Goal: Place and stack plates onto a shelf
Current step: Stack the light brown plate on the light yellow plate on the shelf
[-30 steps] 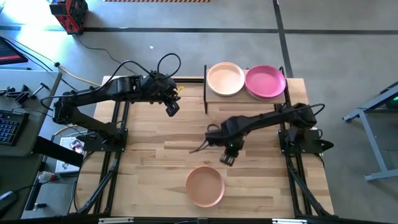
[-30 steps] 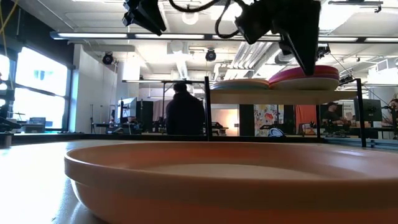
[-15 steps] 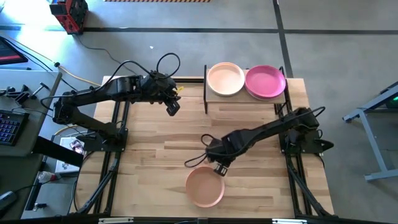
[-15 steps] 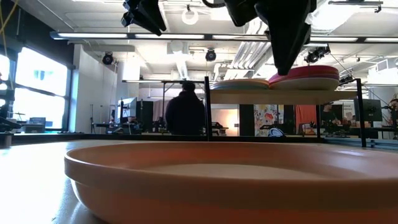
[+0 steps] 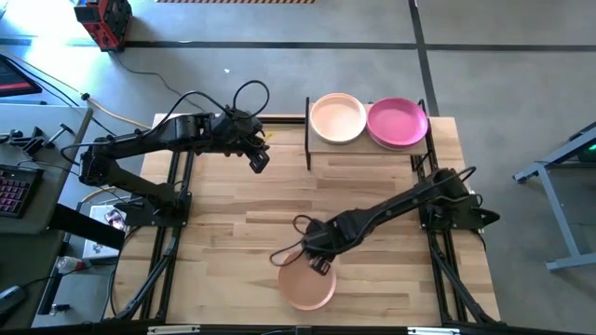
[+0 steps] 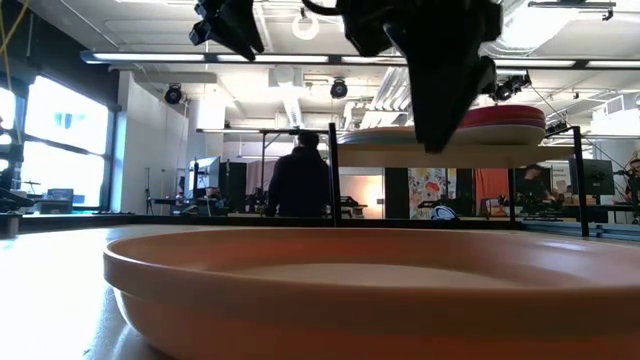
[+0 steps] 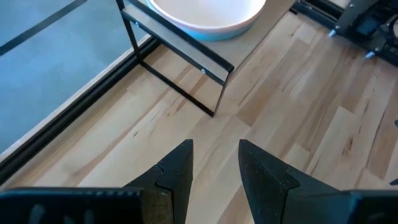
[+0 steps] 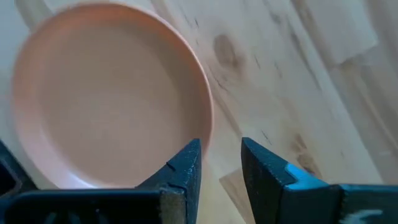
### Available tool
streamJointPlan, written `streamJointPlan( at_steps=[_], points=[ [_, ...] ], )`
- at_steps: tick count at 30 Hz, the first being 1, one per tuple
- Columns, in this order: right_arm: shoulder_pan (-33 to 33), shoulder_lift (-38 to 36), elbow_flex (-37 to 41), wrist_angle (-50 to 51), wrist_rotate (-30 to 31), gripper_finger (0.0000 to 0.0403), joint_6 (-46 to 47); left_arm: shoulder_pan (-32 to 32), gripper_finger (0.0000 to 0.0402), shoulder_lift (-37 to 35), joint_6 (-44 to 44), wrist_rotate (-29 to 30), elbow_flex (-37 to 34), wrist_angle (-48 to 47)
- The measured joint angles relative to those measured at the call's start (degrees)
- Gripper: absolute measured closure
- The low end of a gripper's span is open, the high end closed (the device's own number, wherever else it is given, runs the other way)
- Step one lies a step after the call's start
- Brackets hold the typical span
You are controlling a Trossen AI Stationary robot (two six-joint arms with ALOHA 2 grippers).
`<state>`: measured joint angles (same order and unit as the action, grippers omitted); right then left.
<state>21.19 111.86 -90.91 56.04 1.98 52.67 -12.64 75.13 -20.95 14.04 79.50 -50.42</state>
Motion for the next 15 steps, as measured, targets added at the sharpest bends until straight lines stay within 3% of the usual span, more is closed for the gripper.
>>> streamJointPlan(
  at_steps=[15],
  points=[
    [2.03, 7.48, 0.0, -0.94, -2.03, 0.0311, 0.02, -0.01, 0.0286, 0.04, -0.03, 0.0, 0.0, -0.36]
  ],
)
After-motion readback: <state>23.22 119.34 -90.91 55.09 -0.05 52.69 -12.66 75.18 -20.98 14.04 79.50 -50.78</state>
